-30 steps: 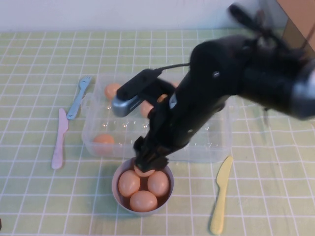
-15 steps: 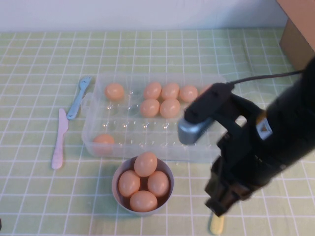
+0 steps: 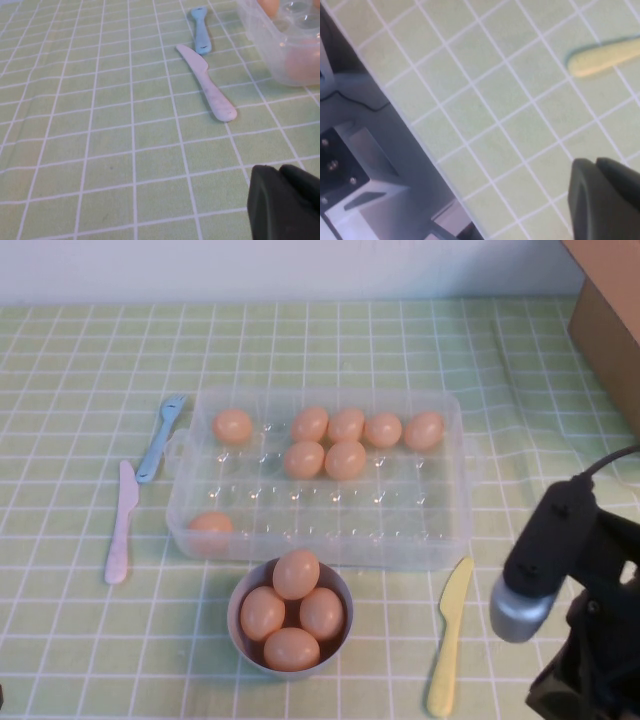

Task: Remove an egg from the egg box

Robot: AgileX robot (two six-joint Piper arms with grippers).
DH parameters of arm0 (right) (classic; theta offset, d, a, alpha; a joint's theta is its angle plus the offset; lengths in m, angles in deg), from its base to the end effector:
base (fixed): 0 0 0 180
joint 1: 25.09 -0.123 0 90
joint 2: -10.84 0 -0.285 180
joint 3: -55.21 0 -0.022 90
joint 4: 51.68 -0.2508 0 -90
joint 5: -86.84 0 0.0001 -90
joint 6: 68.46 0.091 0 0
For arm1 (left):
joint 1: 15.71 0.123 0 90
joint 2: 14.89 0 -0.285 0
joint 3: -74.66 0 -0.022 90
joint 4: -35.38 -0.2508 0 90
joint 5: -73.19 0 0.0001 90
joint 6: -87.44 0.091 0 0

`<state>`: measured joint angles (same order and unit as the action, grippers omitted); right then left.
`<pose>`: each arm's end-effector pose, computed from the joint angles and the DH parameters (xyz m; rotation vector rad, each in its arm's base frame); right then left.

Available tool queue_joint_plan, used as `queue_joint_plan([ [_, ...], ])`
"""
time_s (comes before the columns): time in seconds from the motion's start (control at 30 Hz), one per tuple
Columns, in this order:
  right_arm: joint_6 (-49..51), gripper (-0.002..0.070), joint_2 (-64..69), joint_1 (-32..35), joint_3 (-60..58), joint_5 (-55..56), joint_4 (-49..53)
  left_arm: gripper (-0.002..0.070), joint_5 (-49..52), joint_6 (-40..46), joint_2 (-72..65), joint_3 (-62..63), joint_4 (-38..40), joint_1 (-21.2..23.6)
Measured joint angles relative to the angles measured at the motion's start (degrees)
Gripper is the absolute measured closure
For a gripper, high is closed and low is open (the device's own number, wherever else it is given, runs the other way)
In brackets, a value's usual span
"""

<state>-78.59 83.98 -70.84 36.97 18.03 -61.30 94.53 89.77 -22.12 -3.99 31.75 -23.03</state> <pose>0.1290 0.1527 0.3272 -1.2884 2.5305 0.3781 0.0526 -0.0046 0.1719 0.1965 1.8602 0.0022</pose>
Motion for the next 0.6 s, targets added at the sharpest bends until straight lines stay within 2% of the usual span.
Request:
queue_joint_plan([
  [0.17, 0.00, 0.0692, -1.45, 0.00, -0.59, -1.17, 1.42, 0.0678, 0.00, 0.00, 0.00, 0.00, 0.00, 0.00],
  [0.33, 0.00, 0.0692, -2.89, 0.00, -2.53, 2.19, 2.30, 0.0678, 0.00, 0.00, 0.00, 0.00, 0.00, 0.00],
  [0.47, 0.00, 0.0692, -5.22, 1.43, -6.32, 9.12, 2.25, 0.0678, 0.00, 0.00, 0.00, 0.00, 0.00, 0.00],
  [0.6, -0.13, 0.0692, -11.52, 7.35, -14.70, 21.19, 1.18, 0.0678, 0.00, 0.00, 0.00, 0.00, 0.00, 0.00],
])
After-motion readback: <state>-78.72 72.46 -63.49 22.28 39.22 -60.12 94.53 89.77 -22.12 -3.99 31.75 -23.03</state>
